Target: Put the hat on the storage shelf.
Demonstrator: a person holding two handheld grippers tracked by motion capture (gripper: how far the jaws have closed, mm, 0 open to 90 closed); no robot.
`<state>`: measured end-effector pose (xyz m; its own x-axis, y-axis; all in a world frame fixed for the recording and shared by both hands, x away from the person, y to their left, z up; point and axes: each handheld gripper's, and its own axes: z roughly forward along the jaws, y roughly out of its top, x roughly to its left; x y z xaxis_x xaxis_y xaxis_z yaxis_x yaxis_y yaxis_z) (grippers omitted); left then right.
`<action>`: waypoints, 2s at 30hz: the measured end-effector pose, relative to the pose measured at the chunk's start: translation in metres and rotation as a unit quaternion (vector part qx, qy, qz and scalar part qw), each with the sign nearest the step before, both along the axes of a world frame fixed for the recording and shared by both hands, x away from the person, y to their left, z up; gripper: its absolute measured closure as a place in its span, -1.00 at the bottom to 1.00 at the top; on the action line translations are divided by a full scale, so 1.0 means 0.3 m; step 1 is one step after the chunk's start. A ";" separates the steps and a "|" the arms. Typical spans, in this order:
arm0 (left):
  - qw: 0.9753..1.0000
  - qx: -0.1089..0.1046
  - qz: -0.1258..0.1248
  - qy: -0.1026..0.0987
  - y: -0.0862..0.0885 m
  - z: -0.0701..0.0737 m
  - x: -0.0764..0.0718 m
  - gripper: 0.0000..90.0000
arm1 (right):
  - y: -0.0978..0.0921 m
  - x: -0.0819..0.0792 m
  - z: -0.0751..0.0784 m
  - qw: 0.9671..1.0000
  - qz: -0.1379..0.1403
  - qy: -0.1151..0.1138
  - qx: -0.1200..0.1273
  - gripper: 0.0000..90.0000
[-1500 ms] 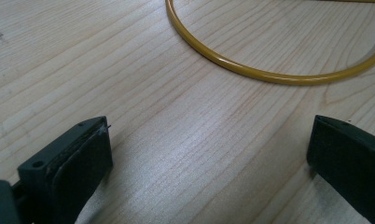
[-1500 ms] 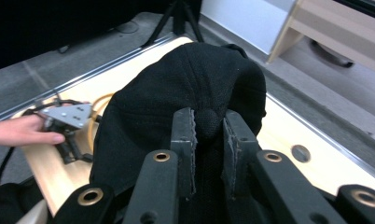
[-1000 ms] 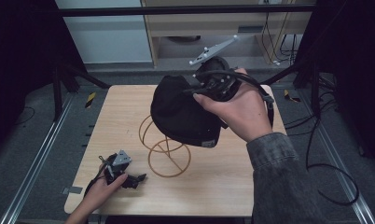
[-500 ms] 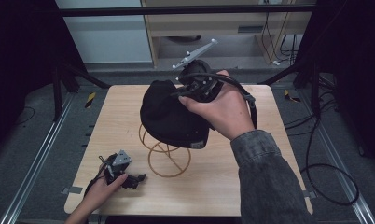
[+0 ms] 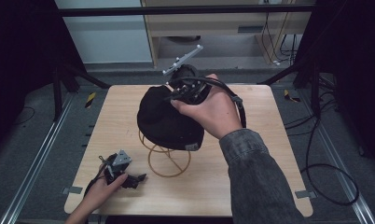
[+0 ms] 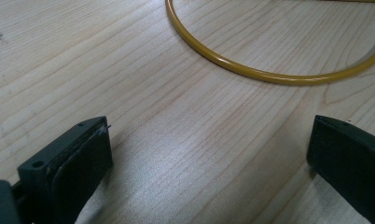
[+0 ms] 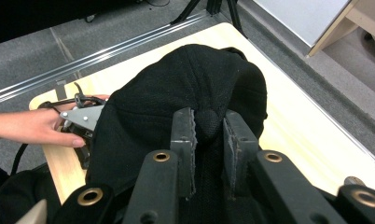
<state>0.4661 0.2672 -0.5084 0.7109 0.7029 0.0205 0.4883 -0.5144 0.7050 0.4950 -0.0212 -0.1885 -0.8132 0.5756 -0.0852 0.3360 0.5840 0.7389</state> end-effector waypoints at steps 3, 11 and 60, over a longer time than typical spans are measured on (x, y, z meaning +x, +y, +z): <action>1.000 0.000 0.000 0.000 0.000 0.000 0.000 -1.00 | 0.007 0.007 -0.006 1.000 0.000 0.003 -0.003 0.70; 1.000 -0.001 0.000 0.000 0.000 0.000 0.000 -1.00 | 0.030 0.022 -0.033 1.000 0.006 0.011 -0.008 0.70; 1.000 0.000 -0.001 -0.001 0.000 0.000 0.001 -1.00 | 0.095 0.056 -0.140 0.998 0.021 0.041 -0.035 0.67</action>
